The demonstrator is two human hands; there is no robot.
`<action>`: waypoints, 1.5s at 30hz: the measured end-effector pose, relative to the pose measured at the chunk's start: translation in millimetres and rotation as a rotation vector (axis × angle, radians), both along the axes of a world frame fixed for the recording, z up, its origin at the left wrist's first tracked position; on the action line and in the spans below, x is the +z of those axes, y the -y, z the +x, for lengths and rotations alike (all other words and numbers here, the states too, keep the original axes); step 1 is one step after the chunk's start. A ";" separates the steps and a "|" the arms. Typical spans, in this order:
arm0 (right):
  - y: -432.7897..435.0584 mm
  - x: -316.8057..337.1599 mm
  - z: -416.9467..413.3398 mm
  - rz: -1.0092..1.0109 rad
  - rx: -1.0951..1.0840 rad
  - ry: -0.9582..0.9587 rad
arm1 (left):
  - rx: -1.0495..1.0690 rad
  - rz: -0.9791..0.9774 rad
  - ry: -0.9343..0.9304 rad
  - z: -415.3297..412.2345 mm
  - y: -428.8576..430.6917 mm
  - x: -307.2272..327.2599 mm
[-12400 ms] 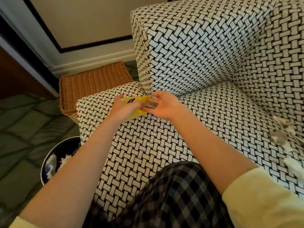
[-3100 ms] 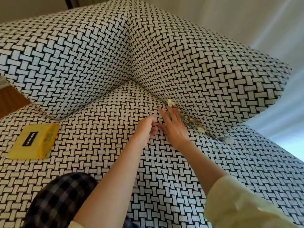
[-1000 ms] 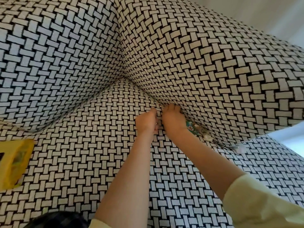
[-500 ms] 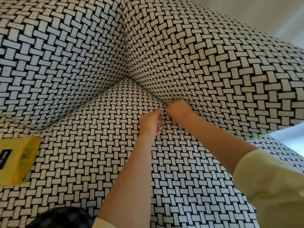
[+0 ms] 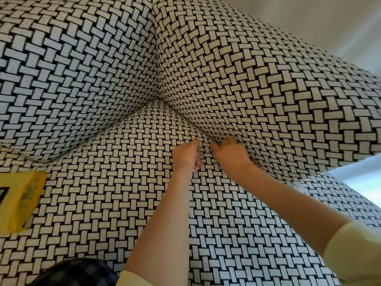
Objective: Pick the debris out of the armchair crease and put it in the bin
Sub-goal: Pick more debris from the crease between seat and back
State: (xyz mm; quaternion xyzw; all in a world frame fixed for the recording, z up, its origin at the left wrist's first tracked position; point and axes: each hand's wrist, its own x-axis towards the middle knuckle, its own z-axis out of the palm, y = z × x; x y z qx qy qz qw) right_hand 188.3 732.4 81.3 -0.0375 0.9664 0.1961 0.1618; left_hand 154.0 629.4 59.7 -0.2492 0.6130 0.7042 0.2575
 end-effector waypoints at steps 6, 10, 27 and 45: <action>-6.9 -7.2 28.4 -0.420 -0.255 -0.133 | -0.023 -0.042 -0.031 5.6 -2.5 -0.2; 4.2 -11.2 36.0 -0.794 -0.403 -0.318 | -0.076 -0.138 -0.091 16.7 -10.7 0.4; 50.5 -11.4 49.1 -0.807 -0.360 -0.576 | -0.016 0.685 0.183 68.4 0.0 22.3; -3.7 2.9 13.9 -0.223 -0.308 0.037 | -0.537 -0.476 -0.308 65.0 -2.2 11.9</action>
